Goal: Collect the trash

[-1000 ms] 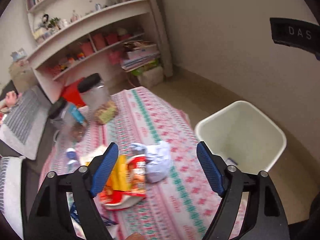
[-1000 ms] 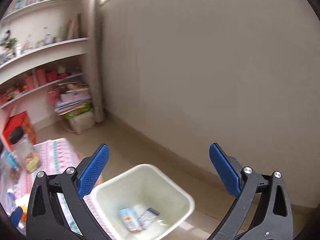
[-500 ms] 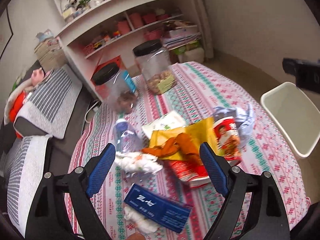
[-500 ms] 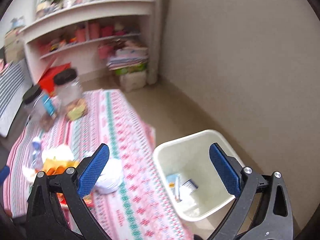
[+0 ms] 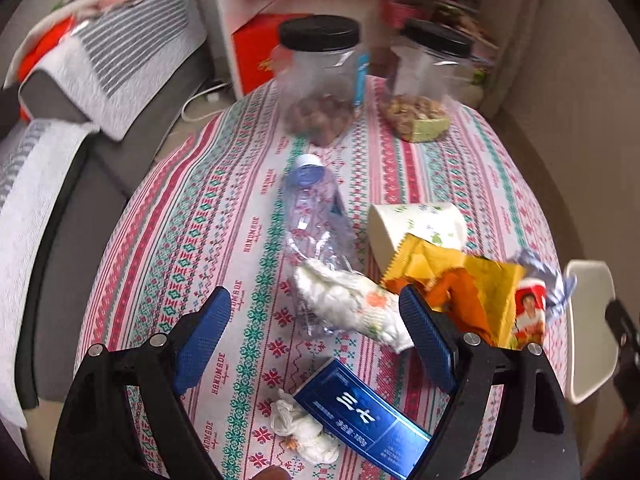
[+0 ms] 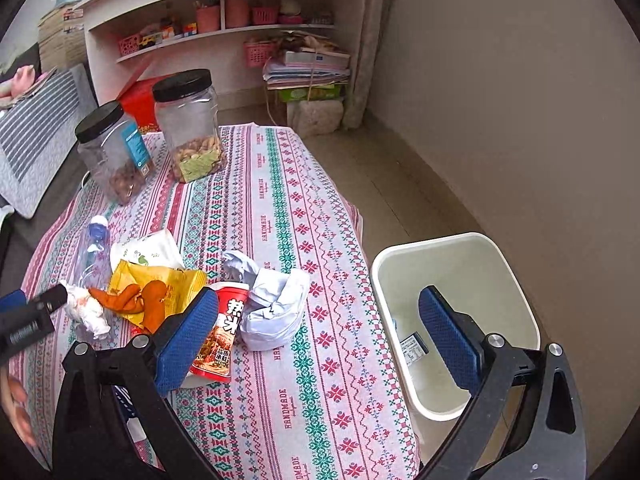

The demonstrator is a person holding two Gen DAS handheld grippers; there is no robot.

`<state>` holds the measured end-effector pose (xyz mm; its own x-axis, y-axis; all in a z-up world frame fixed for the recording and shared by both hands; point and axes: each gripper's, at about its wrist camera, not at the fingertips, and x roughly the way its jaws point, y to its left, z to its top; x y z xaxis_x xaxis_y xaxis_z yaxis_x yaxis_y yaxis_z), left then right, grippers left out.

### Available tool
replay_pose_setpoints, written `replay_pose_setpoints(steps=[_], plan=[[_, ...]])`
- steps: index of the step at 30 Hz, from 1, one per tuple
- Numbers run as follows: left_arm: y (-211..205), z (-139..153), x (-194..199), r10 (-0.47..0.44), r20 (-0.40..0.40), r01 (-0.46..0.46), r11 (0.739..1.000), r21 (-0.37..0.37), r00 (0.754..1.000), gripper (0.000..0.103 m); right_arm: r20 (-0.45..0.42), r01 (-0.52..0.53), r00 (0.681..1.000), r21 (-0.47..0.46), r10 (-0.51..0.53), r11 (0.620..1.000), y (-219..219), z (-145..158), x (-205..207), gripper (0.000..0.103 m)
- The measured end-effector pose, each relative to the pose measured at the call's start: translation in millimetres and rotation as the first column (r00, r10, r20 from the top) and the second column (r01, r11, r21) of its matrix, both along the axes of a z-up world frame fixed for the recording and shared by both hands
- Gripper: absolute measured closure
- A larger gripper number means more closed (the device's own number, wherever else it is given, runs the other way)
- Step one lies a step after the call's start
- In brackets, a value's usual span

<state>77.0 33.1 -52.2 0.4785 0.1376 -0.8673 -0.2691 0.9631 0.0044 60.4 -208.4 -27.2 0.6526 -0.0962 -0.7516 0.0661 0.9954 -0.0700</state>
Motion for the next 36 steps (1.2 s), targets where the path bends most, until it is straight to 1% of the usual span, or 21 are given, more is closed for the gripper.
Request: replay_pose_setpoints(steps=[4, 8, 10, 11, 12, 13, 14, 15, 16, 18, 23, 25, 27, 29, 31, 33, 34, 36], plan=[[8, -9, 10, 0.061, -0.039, -0.062, 0.998, -0.030, 0.997, 0.020, -0.013, -0.016, 1.000, 0.003, 0.016, 1.000, 4, -2, 2, 0.007], [9, -28, 22, 0.109, -0.098, -0.119, 0.988, -0.099, 0.989, 0.021, -0.021, -0.029, 0.999, -0.009, 0.029, 1.000, 8, -5, 3, 0.007], [6, -37, 25, 0.120, -0.119, -0.134, 0.984, -0.118, 0.986, 0.022, -0.029, -0.034, 0.999, -0.017, 0.033, 0.999, 10, -8, 4, 0.007], [5, -42, 26, 0.118, -0.128, -0.135, 0.982, -0.132, 0.985, 0.026, -0.036, -0.035, 0.999, -0.020, 0.034, 0.999, 11, -10, 5, 0.007], [5, -46, 27, 0.115, -0.138, -0.135, 0.980, -0.146, 0.984, 0.036, -0.043, -0.036, 0.998, -0.021, 0.036, 0.999, 12, -12, 6, 0.007], [4, -49, 28, 0.111, -0.149, -0.134, 0.978, -0.158, 0.983, 0.038, -0.049, -0.039, 0.998, -0.018, 0.038, 0.999, 12, -13, 7, 0.007], [5, -49, 27, 0.107, -0.142, -0.129, 0.979, -0.158, 0.984, 0.041, -0.054, -0.044, 0.998, -0.014, 0.043, 0.999, 14, -14, 8, 0.007], [4, -47, 27, 0.094, -0.128, -0.114, 0.980, -0.163, 0.987, 0.067, -0.060, -0.050, 0.997, -0.010, 0.050, 0.999, 16, -15, 8, 0.007], [4, -46, 27, 0.075, -0.130, -0.097, 0.980, -0.172, 0.989, 0.074, -0.062, -0.057, 0.996, -0.008, 0.056, 0.998, 17, -15, 9, 0.007], [6, -42, 22, 0.053, -0.133, -0.079, 0.977, -0.199, 0.990, 0.074, -0.064, -0.075, 0.995, -0.011, 0.074, 0.997, 23, -16, 8, 0.007], [19, -29, 9, 0.044, -0.098, -0.064, 0.974, -0.215, 0.994, 0.074, -0.057, -0.138, 0.989, -0.005, 0.137, 0.990, 41, -15, 6, 0.007], [23, -21, 5, 0.041, -0.077, -0.057, 0.975, -0.216, 0.996, 0.074, -0.059, -0.166, 0.984, 0.000, 0.165, 0.986, 49, -14, 4, 0.007], [27, -10, -2, 0.036, -0.047, -0.045, 0.980, -0.194, 0.998, 0.074, -0.065, -0.205, 0.976, 0.020, 0.206, 0.979, 57, -13, 3, 0.007], [31, 0, -7, 0.031, -0.022, -0.034, 0.984, -0.176, 0.999, 0.074, -0.083, -0.278, 0.956, 0.058, 0.282, 0.959, 69, -14, -1, 0.007], [38, 7, -11, 0.028, -0.004, -0.029, 0.986, -0.165, 1.000, 0.074, -0.091, -0.357, 0.928, 0.070, 0.362, 0.932, 86, -15, -9, 0.007], [45, 12, -16, 0.028, 0.008, -0.027, 0.988, -0.154, 1.000, 0.074, -0.103, -0.436, 0.892, 0.061, 0.441, 0.898, 105, -17, -18, 0.007], [48, 14, -18, 0.030, 0.012, -0.028, 0.989, -0.147, 0.999, 0.074, -0.115, -0.483, 0.866, 0.054, 0.486, 0.874, 116, -20, -23, 0.007], [55, 18, -23, 0.033, 0.018, -0.031, 0.992, -0.124, 0.999, 0.074, -0.134, -0.547, 0.827, 0.031, 0.546, 0.837, 134, -25, -32, 0.007]])
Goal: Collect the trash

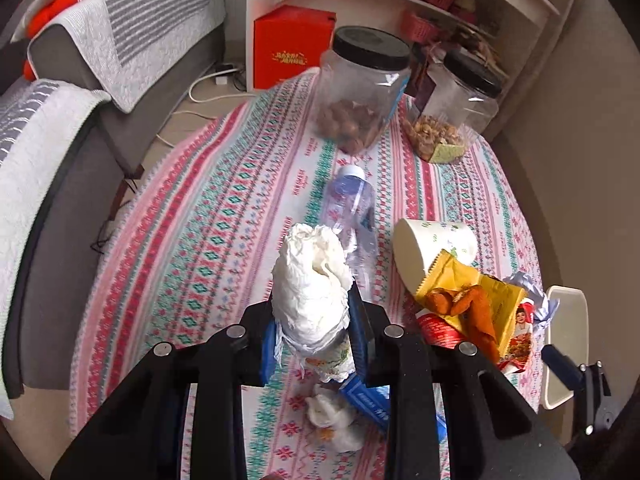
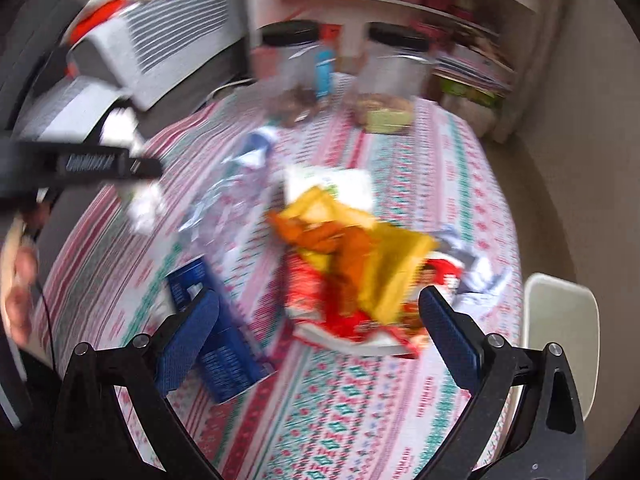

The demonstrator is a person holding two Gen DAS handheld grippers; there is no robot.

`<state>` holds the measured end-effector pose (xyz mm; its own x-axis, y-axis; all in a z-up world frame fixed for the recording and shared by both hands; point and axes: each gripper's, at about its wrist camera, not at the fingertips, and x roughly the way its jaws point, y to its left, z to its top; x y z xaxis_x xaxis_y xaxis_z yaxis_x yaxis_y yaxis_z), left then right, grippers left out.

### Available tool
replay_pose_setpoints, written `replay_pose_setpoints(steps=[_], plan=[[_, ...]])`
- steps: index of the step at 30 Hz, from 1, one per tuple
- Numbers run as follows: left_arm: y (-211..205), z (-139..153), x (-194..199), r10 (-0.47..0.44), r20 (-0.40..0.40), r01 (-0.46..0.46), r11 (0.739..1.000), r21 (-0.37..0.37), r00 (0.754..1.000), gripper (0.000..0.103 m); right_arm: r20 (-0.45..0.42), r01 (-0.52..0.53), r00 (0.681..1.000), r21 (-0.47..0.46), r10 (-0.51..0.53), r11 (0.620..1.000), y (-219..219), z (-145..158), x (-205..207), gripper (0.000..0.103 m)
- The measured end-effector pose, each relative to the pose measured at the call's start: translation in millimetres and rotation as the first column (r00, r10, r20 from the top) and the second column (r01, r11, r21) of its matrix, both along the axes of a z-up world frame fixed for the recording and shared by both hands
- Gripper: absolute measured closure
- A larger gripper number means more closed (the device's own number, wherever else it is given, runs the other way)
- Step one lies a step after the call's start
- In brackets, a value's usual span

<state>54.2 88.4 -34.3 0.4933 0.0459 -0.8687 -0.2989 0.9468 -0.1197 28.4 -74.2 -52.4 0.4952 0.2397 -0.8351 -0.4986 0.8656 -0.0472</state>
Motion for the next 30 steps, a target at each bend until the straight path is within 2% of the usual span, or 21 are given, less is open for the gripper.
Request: replay_pose_setpoints(steps=[5, 10, 11, 12, 14, 17, 21, 30], plan=[[12, 0, -9, 0.003, -0.004, -0.003, 0.999, 0.039, 1.000, 0.074, -0.041, -0.116, 0.993, -0.088, 0.113, 0.989, 35, -22, -14, 0.008], [16, 2, -17, 0.001, 0.010, -0.002, 0.996, 0.090, 1.000, 0.074, -0.087, -0.159, 0.985, -0.125, 0.149, 0.979, 50, -41, -15, 0.018], [17, 4, -19, 0.001, 0.017, -0.002, 0.995, 0.100, 1.000, 0.074, -0.092, -0.163, 0.984, -0.125, 0.153, 0.979, 52, -42, -14, 0.026], [17, 5, -21, 0.001, 0.021, -0.003, 0.994, 0.107, 1.000, 0.074, -0.109, -0.169, 0.982, -0.115, 0.156, 0.979, 53, -44, -13, 0.043], [19, 7, -23, 0.002, 0.032, -0.006, 0.993, 0.121, 0.999, 0.074, -0.177, -0.163, 0.973, -0.086, 0.146, 0.983, 51, -50, -6, 0.061], [22, 9, -25, 0.006, 0.040, -0.011, 0.992, 0.129, 0.999, 0.074, -0.154, -0.144, 0.979, -0.086, 0.130, 0.986, 50, -49, -5, 0.064], [25, 12, -26, 0.013, 0.049, -0.019, 0.991, 0.133, 0.999, 0.074, -0.125, -0.130, 0.984, -0.034, 0.124, 0.991, 45, -35, -3, 0.065], [18, 21, -27, 0.011, 0.093, -0.029, 0.979, 0.202, 0.996, 0.074, 0.021, -0.107, 0.994, 0.057, 0.105, 0.993, 33, 5, -10, 0.065]])
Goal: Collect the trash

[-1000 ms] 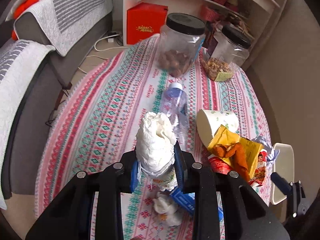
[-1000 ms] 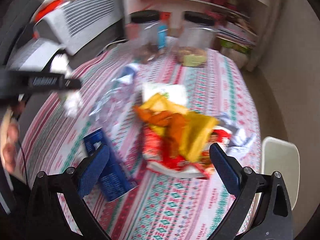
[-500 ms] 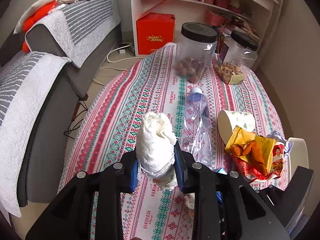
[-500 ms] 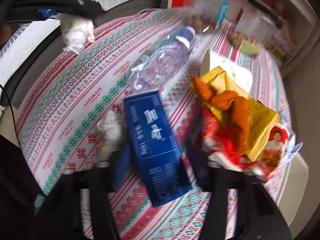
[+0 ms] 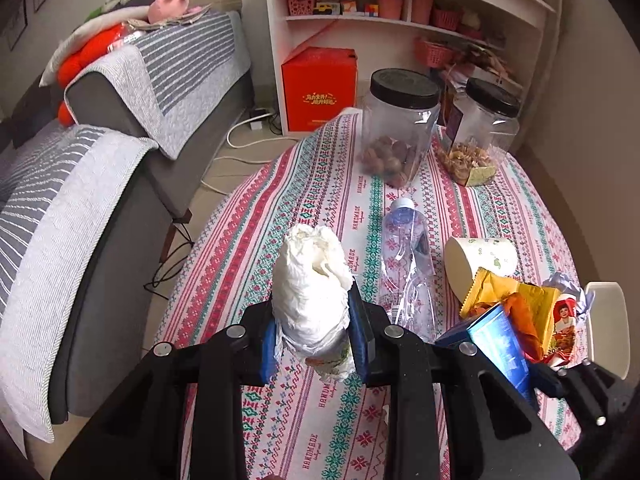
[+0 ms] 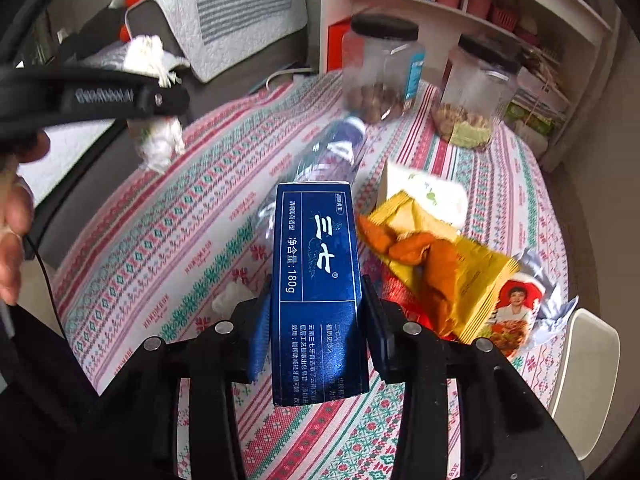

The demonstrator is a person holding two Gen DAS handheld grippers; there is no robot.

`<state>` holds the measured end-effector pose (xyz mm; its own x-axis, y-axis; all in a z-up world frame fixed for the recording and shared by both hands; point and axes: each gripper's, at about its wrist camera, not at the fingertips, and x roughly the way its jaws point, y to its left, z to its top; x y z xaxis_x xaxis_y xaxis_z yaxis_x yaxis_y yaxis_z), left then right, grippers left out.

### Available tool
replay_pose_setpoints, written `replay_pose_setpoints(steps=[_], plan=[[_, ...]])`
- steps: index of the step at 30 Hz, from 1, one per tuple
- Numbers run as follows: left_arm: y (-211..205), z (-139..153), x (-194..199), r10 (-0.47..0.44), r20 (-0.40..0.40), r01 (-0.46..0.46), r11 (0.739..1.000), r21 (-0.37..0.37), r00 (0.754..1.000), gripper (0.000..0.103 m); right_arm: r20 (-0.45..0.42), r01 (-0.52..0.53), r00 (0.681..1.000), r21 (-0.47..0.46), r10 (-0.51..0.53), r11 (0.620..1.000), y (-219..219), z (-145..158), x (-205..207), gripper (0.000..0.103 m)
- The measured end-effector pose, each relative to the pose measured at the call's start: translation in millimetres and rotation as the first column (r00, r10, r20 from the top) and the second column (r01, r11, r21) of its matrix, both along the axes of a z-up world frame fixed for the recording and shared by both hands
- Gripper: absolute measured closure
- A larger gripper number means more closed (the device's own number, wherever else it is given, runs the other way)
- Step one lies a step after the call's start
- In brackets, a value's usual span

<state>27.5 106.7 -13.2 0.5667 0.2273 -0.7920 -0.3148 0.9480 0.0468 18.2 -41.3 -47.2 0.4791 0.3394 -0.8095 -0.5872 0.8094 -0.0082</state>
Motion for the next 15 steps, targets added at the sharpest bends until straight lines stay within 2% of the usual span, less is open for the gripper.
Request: replay_pose_setpoints(steps=[6, 15], plan=[[-5, 0, 4, -0.002, 0.004, 0.002, 1.000, 0.022, 1.000, 0.074, 0.063, 0.044, 0.997, 0.070, -0.049, 0.997, -14, 18, 7, 0.065], [-22, 4, 9, -0.024, 0.028, 0.022, 0.999, 0.049, 0.999, 0.074, 0.120, 0.115, 0.984, 0.124, -0.130, 0.986, -38, 33, 12, 0.065]])
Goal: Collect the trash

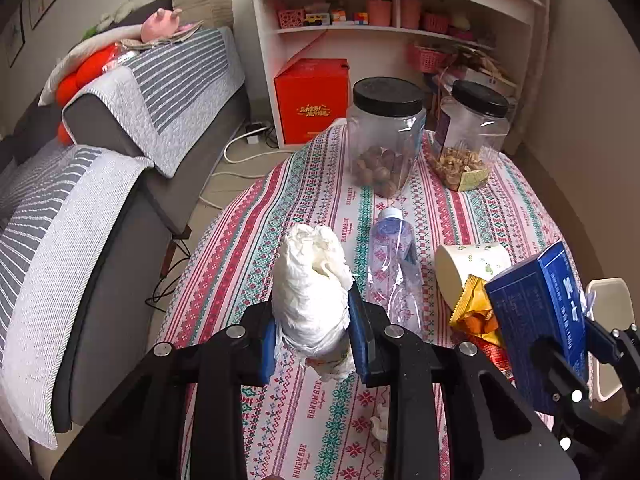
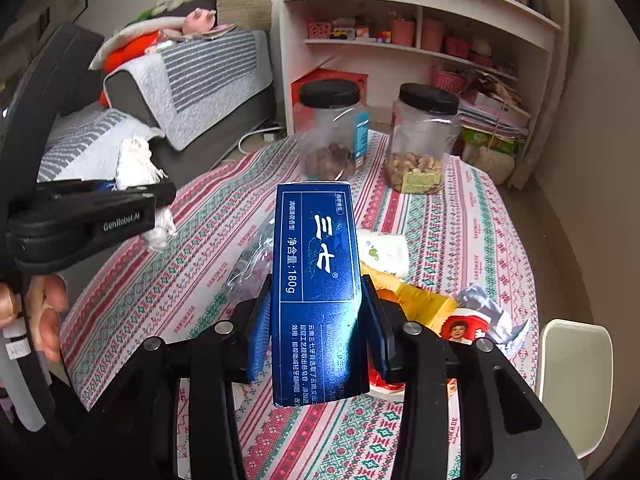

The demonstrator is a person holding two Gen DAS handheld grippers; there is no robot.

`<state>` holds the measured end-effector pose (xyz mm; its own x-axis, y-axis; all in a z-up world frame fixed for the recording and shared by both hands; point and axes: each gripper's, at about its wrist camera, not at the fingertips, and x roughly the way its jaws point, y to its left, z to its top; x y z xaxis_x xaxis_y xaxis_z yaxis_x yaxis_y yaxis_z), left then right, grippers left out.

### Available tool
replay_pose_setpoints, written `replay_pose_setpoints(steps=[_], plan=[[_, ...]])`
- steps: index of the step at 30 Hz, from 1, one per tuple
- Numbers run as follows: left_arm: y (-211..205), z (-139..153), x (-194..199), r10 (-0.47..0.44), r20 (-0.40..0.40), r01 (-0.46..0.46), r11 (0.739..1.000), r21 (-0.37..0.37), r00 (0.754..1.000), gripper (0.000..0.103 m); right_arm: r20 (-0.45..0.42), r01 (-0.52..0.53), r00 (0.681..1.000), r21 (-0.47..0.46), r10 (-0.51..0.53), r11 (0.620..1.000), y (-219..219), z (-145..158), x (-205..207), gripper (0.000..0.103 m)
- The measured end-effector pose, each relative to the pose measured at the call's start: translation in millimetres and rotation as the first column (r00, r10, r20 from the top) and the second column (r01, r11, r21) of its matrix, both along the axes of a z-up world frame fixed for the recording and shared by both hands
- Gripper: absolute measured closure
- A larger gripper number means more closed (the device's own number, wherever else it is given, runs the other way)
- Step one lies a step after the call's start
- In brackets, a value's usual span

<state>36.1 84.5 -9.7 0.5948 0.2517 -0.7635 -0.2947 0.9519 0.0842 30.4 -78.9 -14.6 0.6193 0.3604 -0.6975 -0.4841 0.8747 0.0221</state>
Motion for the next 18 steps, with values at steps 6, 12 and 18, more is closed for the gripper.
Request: replay_pose_setpoints(steps=[6, 12, 18], plan=[[-12, 1, 4, -0.021, 0.010, 0.021, 1.000, -0.005, 1.000, 0.074, 0.024, 0.062, 0.998, 0.022, -0.062, 0.998, -19, 8, 5, 0.064], [-33, 3, 9, -0.063, 0.028, 0.063, 0.998, -0.017, 0.998, 0.074, 0.035, 0.197, 0.979, 0.055, -0.200, 0.979, -63, 17, 17, 0.064], [-59, 0, 14, -0.102, 0.037, 0.103, 0.995, -0.012, 0.994, 0.074, 0.034, 0.359, 0.932, 0.062, -0.362, 0.931, -115, 21, 26, 0.064]])
